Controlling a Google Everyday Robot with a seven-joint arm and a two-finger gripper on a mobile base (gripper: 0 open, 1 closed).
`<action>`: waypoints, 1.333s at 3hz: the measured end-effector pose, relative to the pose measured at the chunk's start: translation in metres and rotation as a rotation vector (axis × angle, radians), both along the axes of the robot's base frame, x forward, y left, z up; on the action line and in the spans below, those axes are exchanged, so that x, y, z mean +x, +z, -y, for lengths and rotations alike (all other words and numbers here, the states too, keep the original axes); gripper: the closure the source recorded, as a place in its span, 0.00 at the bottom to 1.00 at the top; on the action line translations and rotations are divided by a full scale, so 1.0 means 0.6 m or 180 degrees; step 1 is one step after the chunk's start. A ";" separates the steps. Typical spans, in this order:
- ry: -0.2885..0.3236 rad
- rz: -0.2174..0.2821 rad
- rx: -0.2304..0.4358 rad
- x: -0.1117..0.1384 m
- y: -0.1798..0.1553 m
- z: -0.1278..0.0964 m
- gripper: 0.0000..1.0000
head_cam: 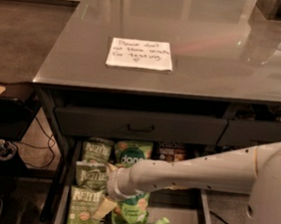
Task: Pick green jalapeno chip bag from middle drawer and place on counter
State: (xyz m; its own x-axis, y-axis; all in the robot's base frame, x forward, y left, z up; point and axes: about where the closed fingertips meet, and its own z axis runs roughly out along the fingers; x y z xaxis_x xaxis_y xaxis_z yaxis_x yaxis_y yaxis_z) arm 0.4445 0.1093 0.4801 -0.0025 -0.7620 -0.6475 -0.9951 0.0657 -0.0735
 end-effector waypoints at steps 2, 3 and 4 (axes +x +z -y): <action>0.0103 -0.0273 0.0021 -0.003 -0.080 -0.032 0.00; 0.0128 -0.0327 0.0010 0.002 -0.104 -0.037 0.06; 0.0138 -0.0409 -0.0011 0.003 -0.128 -0.038 0.25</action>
Offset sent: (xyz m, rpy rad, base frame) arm 0.0003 0.0256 -0.0695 0.0108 0.1221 0.0442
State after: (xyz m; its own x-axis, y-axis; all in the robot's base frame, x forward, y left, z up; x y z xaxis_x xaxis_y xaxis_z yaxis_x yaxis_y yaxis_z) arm 0.4461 0.1322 0.4034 -0.0522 -0.7654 -0.6414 -0.9983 0.0223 0.0547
